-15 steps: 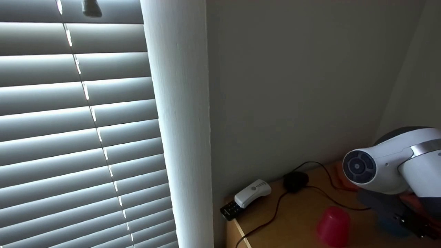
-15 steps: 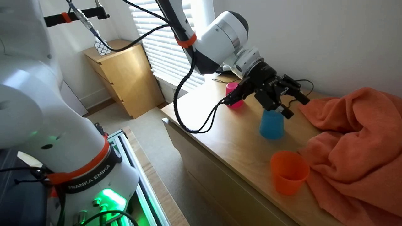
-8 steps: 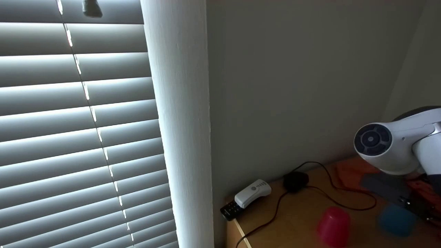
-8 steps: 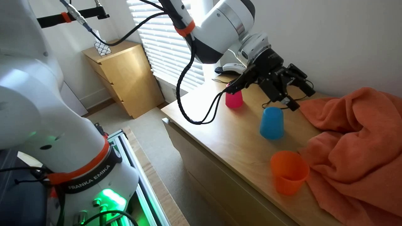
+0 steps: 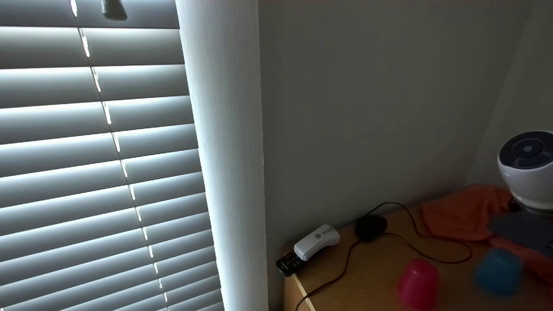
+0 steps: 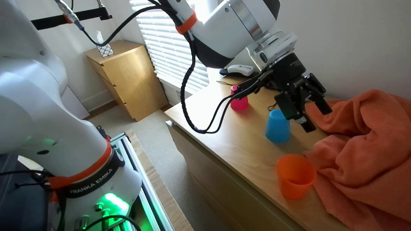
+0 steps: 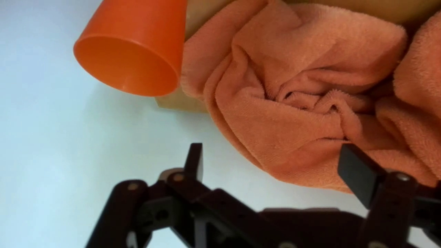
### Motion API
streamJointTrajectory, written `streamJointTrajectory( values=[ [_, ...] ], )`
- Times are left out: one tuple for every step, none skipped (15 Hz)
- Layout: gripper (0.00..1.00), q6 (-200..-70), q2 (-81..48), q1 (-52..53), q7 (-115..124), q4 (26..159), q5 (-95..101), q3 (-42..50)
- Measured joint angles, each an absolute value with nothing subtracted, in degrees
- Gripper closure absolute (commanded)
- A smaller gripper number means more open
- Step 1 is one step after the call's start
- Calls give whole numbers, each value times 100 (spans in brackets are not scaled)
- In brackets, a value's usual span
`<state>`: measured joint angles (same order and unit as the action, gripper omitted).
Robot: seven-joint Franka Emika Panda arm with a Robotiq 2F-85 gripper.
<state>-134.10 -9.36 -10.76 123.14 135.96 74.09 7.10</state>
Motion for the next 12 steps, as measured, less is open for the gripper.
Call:
streamJointTrajectory(
  values=[
    [0,-13683,-886,-1136,12211,13659,7409,792],
    [0,-13942,-848,-1196,12098,13723,7409,871],
    [0,-14160,-824,-1249,11976,13779,7392,949],
    [0,-14312,-808,-1299,11855,13836,7341,1014],
    [0,-14425,-799,-1340,11721,13887,7230,1071],
    [0,-14513,-786,-1375,11546,13940,7079,1121],
    [0,-14533,-775,-1400,11365,13990,6899,1159],
    [0,-14533,-769,-1418,11196,14030,6731,1192],
    [0,-14533,-763,-1426,11072,14062,6603,1223],
    [0,-14533,-755,-1428,10973,14091,6496,1255],
    [0,-14533,-744,-1430,10897,14117,6415,1281],
    [0,-14533,-724,-1430,10843,14140,6351,1305]
  ],
)
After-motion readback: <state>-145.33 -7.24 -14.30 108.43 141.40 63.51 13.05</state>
